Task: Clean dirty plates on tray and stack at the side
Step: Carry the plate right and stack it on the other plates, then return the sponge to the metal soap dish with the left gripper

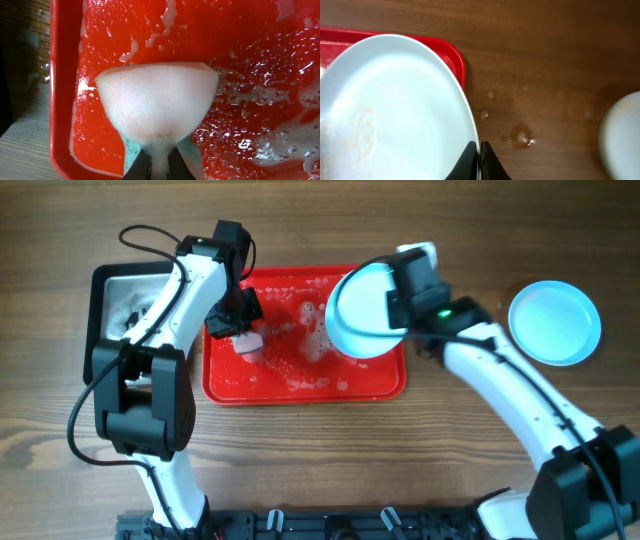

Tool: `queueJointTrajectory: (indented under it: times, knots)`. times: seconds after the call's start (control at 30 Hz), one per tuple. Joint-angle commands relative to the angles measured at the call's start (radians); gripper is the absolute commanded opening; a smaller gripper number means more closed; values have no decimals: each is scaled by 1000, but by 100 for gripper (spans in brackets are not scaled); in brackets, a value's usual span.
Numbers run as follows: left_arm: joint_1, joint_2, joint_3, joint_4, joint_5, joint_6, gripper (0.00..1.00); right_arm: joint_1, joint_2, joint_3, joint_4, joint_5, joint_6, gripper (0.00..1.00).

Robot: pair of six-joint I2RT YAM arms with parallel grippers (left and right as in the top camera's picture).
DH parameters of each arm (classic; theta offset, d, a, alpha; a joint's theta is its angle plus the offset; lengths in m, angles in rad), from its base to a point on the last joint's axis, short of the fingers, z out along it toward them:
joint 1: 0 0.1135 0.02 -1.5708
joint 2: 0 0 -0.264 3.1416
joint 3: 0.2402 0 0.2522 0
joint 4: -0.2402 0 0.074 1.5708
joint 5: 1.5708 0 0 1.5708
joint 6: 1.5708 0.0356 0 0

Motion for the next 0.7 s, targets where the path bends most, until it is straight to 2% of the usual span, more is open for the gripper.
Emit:
queueJointTrajectory:
  times: [0.0, 0.07, 0.27, 0.43, 0.53, 0.67]
  knots:
    - [1, -31, 14, -1, 8, 12, 4, -200, -76, 0, -14, -415, 60, 4]
    - [1, -31, 14, -1, 8, 12, 4, -360, -92, 0, -43, -466, 77, 4]
    - [1, -31, 14, -1, 8, 12, 4, -674, -90, 0, -50, -465, 132, 5]
    - [1, -31, 14, -1, 8, 12, 4, -948, -61, 0, -39, -350, 238, 4]
    - [1, -31, 14, -1, 8, 12, 4, -1013, -2, 0, -40, -285, 264, 4]
    - [1, -31, 14, -1, 8, 12, 4, -1025, 130, 0, -43, -220, 291, 4]
